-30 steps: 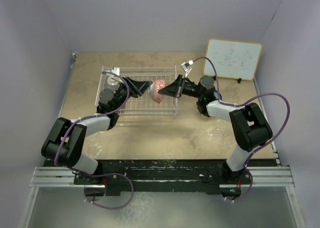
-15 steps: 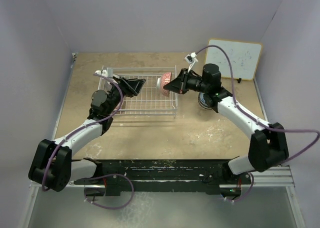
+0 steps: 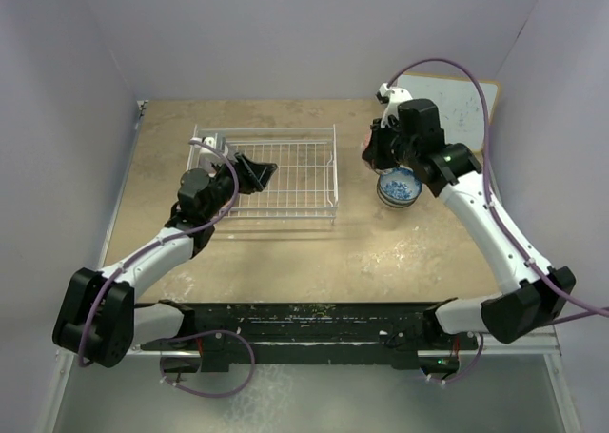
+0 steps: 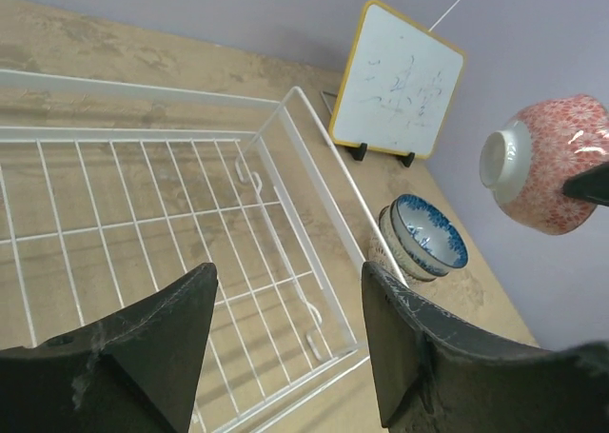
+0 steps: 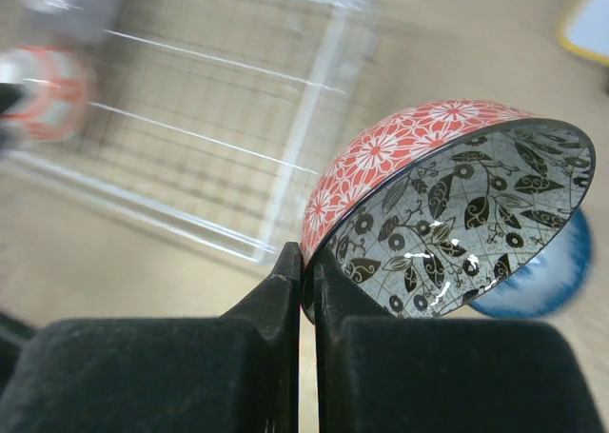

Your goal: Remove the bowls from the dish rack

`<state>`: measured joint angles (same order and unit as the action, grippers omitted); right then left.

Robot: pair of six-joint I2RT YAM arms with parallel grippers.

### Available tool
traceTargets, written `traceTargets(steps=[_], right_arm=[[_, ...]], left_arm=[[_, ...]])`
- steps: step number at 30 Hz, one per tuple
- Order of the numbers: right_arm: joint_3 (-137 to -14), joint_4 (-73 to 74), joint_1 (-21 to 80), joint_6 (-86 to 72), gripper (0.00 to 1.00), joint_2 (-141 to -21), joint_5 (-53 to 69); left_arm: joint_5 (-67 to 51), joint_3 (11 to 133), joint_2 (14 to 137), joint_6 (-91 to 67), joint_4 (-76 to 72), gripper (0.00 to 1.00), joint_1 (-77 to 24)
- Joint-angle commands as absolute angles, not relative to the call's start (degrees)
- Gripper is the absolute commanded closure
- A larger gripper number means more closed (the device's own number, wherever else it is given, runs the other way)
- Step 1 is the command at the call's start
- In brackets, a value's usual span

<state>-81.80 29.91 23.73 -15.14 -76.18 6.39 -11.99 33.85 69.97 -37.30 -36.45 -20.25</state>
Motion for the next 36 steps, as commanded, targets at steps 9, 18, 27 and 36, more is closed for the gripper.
traceTargets(steps=[9,18,27,36], right_arm=[[-88.09,51.3,23.82,-11.22,1.0,-90.14,-22.75],[-88.85,49.75,23.82,-9.53,1.0,-94.68,-26.61],[-88.52,46.1,23.82,-8.01,1.0,-97.63,-23.95],[-87.43,44.15,23.82,-7.78,0.96,-100.33,-23.53]], left_arm=[[-12.03,32.96,68.93,-31.21,-34.19,0.34,-19.91],[-12.38,32.97,70.59,-30.96,-35.07,0.34,-19.91],[-11.62,33.75,73.01,-30.69,-34.81,0.35,-19.88],[-11.35,33.38,72.87,-30.16,-34.31,0.35,-19.87]])
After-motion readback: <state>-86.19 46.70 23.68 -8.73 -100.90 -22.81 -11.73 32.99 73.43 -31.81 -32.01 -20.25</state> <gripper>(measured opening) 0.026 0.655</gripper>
